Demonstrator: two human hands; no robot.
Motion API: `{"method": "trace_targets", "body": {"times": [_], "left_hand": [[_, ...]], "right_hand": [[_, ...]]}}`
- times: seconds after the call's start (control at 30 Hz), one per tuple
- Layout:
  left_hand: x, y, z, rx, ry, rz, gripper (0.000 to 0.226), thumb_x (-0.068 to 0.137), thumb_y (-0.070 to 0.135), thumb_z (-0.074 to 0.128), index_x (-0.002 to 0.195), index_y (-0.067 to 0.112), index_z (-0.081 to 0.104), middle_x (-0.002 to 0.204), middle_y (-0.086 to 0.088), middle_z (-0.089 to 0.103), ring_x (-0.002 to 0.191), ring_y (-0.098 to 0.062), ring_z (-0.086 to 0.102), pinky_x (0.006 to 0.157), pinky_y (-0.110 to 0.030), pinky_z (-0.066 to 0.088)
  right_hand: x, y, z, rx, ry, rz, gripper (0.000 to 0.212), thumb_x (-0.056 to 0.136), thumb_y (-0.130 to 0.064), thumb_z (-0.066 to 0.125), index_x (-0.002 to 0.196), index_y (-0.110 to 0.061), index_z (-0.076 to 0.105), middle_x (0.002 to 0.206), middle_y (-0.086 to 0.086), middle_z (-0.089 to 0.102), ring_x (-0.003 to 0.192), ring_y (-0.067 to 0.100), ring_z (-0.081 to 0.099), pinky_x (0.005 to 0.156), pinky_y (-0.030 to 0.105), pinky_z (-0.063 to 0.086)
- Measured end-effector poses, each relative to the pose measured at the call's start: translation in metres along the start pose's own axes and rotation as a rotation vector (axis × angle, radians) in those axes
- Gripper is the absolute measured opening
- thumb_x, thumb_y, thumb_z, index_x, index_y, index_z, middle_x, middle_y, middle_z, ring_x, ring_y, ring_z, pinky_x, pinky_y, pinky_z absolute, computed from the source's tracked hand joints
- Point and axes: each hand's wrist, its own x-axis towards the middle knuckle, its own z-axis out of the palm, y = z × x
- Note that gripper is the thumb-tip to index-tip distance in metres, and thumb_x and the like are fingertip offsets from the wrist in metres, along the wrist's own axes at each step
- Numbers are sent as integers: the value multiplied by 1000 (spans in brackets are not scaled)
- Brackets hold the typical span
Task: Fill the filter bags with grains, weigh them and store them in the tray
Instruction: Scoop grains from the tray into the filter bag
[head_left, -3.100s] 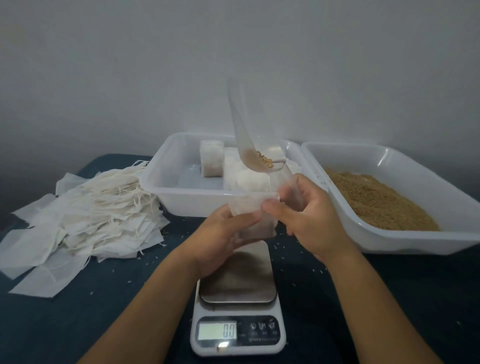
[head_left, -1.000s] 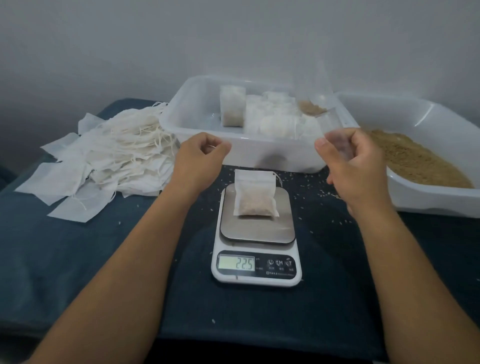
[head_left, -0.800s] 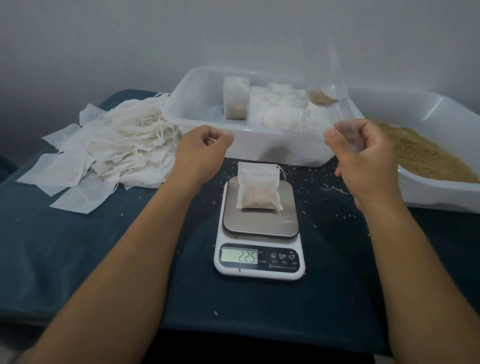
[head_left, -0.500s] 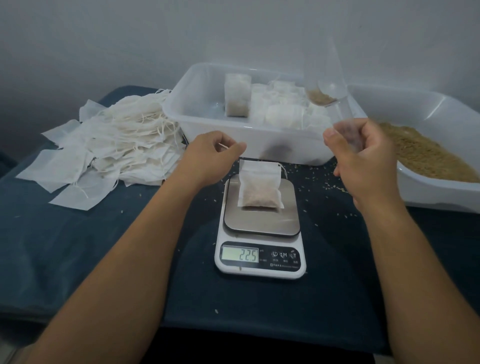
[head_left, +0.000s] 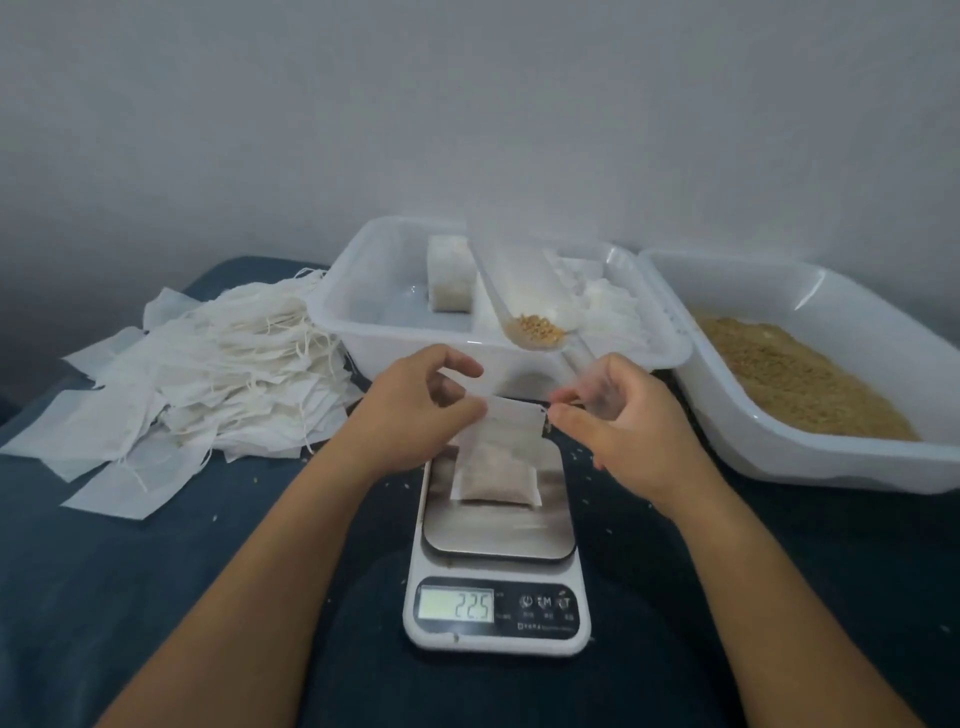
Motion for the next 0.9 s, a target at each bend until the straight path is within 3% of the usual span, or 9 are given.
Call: {"method": "trace_targets", "body": {"times": [0.07, 0.13, 0.2, 0.4, 0.47, 0.67, 0.73, 0.8, 0.9], "left_hand": [[-1, 3, 1, -58, 3, 62, 23, 84, 38, 75, 103, 42, 63, 81, 9, 75, 62, -2, 63, 62, -14, 46], [-2, 5, 2, -107, 9, 99, 25, 78, 46, 73, 101, 45, 63, 79, 8, 74, 59, -3, 59, 59, -11, 44], [-2, 6, 4, -138, 19, 129, 26, 74, 49, 70, 99, 45, 64, 76, 8, 74, 55, -2, 55, 58, -12, 44], [-3, 7, 6, -188, 0, 178, 24, 75, 51, 72, 98, 46, 67, 77, 10, 73, 59, -2, 54, 60, -16, 46], [-5, 8, 6, -210, -55, 202, 27, 77, 53, 76, 102, 45, 68, 80, 12, 68, 66, -4, 56, 65, -19, 49], [-13, 19, 14, -161, -223, 232, 48, 73, 49, 84, 115, 38, 65, 107, 10, 71, 96, -14, 68, 85, -31, 58], [-14, 23, 20, -173, -267, 249, 48, 73, 44, 85, 116, 49, 64, 110, 14, 72, 99, -11, 69, 85, -27, 58], [-16, 25, 26, -196, -293, 250, 52, 74, 39, 86, 116, 56, 62, 111, 17, 73, 101, -6, 70, 84, -22, 57], [-15, 24, 31, -157, -256, 289, 42, 79, 37, 84, 116, 46, 65, 107, 14, 73, 98, -9, 71, 82, -26, 58]], "right_hand": [[-3, -5, 1, 6, -52, -24, 23, 83, -38, 80, 89, -32, 59, 106, -19, 75, 87, 7, 71, 64, 37, 55], [-6, -10, 2, 13, -65, -35, 35, 78, -47, 79, 90, -24, 55, 110, -3, 74, 98, 22, 71, 73, 52, 59], [-9, -16, 4, 0, -67, -45, 36, 76, -48, 79, 85, -26, 53, 106, 6, 73, 100, 28, 70, 84, 57, 57], [-11, -16, 8, 2, -9, -102, 27, 87, -32, 81, 84, -22, 56, 87, -14, 74, 76, 3, 67, 65, 19, 52], [-10, -17, 7, 41, 19, -108, 24, 88, -29, 81, 85, -21, 58, 83, -17, 72, 73, -2, 65, 63, 13, 49], [-10, -27, -2, 139, 42, -152, 30, 87, -31, 80, 76, -34, 51, 89, -4, 74, 68, 2, 65, 59, 20, 50], [-11, -33, -5, 144, 65, -174, 26, 83, -39, 77, 79, -28, 54, 89, 5, 72, 70, 11, 66, 59, 30, 54], [-11, -37, -6, 156, 76, -191, 37, 81, -44, 77, 86, -14, 56, 87, 18, 64, 72, 27, 63, 64, 41, 57], [-12, -40, -7, 192, 75, -202, 41, 82, -42, 79, 88, -7, 57, 81, 24, 58, 63, 35, 55, 59, 41, 53]]}}
